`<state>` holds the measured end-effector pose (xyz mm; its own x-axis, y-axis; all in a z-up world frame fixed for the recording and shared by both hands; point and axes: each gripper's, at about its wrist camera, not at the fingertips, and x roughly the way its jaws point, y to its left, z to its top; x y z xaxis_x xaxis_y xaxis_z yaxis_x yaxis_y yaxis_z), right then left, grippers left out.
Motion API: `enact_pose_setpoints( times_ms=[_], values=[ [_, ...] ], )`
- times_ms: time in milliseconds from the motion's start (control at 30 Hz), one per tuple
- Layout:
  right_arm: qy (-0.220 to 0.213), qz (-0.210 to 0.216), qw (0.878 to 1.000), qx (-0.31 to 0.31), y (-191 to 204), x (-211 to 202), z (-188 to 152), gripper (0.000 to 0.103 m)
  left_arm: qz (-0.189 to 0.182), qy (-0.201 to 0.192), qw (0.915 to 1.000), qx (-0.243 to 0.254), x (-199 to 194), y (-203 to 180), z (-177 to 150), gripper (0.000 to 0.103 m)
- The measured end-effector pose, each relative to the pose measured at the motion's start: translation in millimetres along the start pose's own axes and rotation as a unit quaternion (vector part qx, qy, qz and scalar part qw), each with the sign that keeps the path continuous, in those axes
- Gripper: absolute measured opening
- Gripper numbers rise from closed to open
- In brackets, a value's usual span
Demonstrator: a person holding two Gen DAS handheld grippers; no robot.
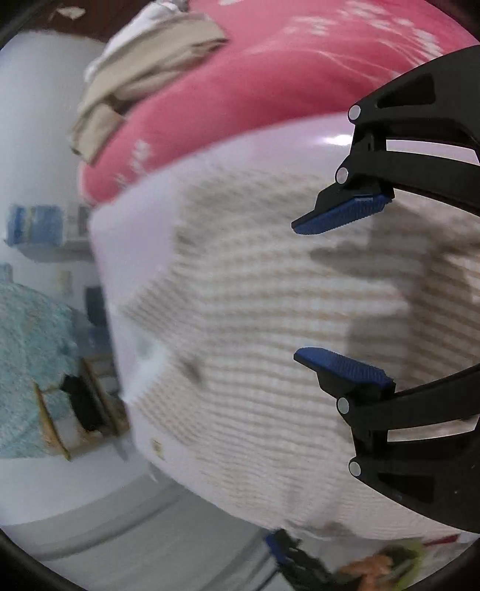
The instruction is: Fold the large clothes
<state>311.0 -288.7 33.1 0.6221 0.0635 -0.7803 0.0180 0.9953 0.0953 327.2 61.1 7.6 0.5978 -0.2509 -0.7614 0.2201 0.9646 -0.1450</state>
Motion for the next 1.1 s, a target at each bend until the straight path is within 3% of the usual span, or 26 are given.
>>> enact_pose_setpoints(
  times_ms=[67, 200, 433, 600, 733, 867, 1100],
  values=[
    [-0.005, -0.005, 1.000, 0.010, -2.8, 19.6, 23.7, 0.060, -0.003, 0.011, 0.9999, -0.013, 12.3, -2.6, 11.1, 0.052],
    [0.016, -0.026, 0.999, 0.025, -18.7, 65.4, 42.1, 0.060, 0.039, 0.043, 0.9978, -0.031, 49.2, 3.5, 21.9, 0.052],
    [-0.007, -0.004, 1.000, 0.020, -22.0, 37.7, 33.2, 0.065, 0.034, 0.012, 0.9990, -0.026, 34.2, 5.3, 25.0, 0.053],
    [0.020, -0.002, 0.999, 0.049, -37.7, 57.3, 26.9, 0.066, 0.041, 0.050, 0.9953, -0.072, 54.3, 21.8, 30.8, 0.055],
    [0.010, 0.026, 0.998, 0.057, -32.9, 24.9, 25.0, 0.066, 0.044, 0.031, 0.9969, -0.057, 27.2, 12.7, 28.6, 0.054],
    [-0.006, 0.048, 0.997, 0.053, -22.8, -21.0, 2.9, 0.078, 0.044, 0.012, 0.9986, -0.026, -16.5, -0.4, 15.2, 0.056],
    [-0.004, 0.090, 0.996, 0.012, 19.2, -90.9, -78.1, 0.087, 0.035, 0.009, 0.9987, 0.037, -87.8, -38.4, -44.2, 0.079]
  ],
)
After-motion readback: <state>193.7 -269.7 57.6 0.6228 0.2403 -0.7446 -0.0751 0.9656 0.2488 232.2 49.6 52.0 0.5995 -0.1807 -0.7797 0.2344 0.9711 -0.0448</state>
